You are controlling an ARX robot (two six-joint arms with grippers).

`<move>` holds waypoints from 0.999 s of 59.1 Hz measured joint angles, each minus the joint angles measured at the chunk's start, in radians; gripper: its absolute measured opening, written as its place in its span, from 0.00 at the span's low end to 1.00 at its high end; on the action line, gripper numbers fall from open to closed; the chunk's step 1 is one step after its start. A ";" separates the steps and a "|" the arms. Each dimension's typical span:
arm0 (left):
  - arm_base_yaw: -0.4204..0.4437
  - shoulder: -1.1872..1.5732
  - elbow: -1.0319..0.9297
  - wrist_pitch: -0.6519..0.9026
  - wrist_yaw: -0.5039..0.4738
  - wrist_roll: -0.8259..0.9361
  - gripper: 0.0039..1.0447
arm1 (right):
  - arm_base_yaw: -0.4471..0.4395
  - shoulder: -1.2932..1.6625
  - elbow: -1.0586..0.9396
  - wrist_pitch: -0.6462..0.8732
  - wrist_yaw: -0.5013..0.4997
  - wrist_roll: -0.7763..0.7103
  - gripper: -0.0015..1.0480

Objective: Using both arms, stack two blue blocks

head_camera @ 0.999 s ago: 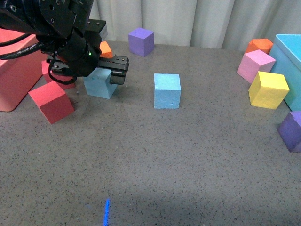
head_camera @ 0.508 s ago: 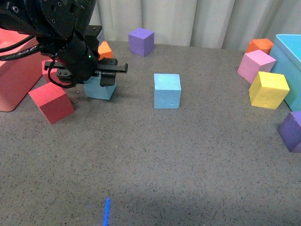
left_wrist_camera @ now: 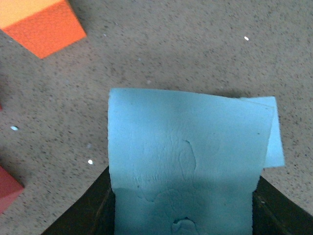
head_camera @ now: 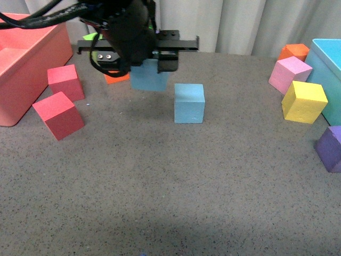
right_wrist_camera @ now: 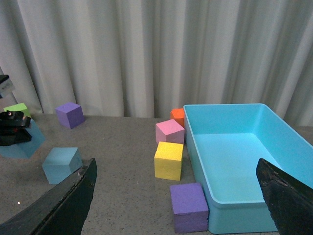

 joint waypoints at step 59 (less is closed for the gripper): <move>-0.116 0.224 0.320 -0.188 -0.080 -0.079 0.86 | 0.000 0.000 0.000 0.000 0.000 0.000 0.91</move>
